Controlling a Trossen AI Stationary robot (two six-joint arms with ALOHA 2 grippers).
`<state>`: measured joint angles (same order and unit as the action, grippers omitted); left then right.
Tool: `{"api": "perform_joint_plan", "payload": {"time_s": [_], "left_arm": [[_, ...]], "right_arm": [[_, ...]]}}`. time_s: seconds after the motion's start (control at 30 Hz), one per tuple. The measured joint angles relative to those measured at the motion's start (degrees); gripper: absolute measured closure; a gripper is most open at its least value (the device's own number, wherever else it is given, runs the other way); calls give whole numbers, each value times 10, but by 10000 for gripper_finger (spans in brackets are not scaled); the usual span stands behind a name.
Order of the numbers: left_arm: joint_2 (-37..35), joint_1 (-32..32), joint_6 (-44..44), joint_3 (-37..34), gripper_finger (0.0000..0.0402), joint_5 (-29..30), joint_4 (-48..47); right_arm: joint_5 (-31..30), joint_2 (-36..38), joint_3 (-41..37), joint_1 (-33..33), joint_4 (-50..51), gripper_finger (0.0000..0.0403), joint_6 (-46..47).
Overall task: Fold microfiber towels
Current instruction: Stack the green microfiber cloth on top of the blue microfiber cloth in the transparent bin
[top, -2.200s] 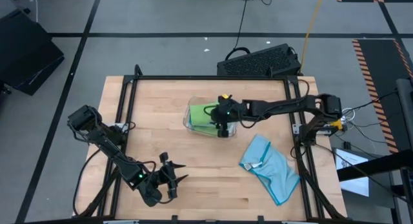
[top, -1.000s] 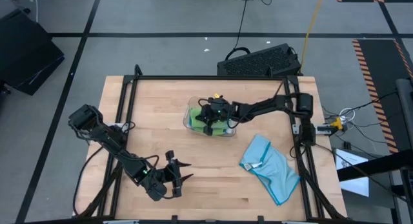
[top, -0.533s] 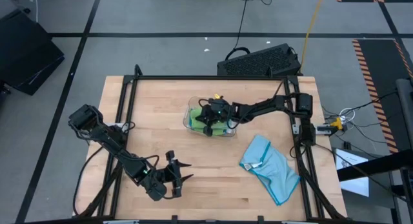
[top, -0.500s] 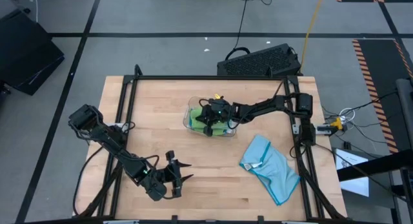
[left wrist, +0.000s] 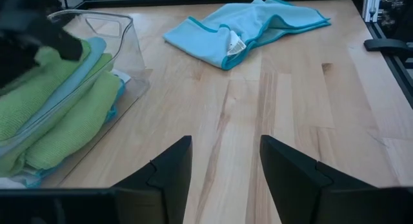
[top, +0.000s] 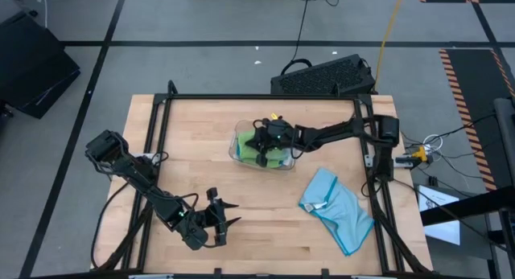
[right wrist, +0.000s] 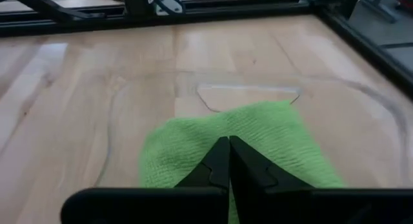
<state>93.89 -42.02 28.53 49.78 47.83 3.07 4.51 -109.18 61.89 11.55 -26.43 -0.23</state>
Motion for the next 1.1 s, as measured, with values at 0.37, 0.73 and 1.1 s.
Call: {"api": "perform_joint_plan", "payload": {"time_s": [0.37, 0.73, 1.1], "left_arm": [[0, -1, 2, 0, 215, 0, -1], [0, 0, -10, 0, 215, -4, 0], [0, 0, -9, 0, 215, -4, 1]], "right_arm": [[-58, 78, -20, 0, 92, 403, -49], [-105, 107, -170, 24, -34, 403, -10], [-103, 110, -181, 23, -77, 403, -19]]}}
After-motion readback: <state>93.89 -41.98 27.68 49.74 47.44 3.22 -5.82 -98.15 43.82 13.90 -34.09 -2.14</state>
